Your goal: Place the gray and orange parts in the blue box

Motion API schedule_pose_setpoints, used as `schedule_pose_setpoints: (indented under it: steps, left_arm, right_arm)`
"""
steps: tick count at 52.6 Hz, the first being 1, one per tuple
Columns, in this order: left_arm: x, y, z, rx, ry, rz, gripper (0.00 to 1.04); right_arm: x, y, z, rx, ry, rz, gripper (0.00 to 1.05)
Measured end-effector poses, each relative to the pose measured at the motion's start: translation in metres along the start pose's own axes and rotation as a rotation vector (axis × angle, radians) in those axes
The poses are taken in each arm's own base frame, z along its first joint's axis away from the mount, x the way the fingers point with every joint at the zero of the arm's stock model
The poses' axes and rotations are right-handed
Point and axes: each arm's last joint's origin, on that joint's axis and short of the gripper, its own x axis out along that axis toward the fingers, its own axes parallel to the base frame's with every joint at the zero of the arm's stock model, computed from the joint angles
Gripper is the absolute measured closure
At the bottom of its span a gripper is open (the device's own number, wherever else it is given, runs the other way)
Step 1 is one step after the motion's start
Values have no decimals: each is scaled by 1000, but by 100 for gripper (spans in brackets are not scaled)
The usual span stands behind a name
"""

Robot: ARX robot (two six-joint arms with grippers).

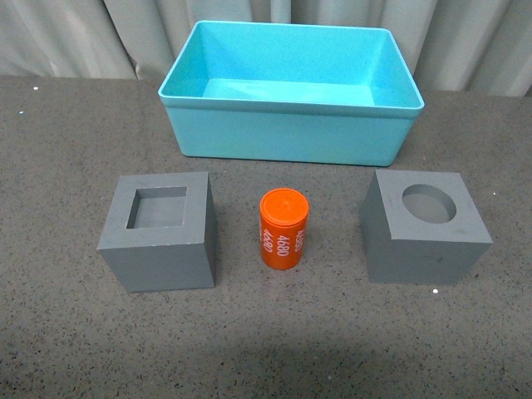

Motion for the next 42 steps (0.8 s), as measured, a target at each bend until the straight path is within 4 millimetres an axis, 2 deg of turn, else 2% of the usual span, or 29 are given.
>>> schedule_pose_setpoints:
  steps: [42]
  left_arm:
    - [0,0,0,0,0,0,7]
  right_arm:
    - [0,0,0,0,0,0,10]
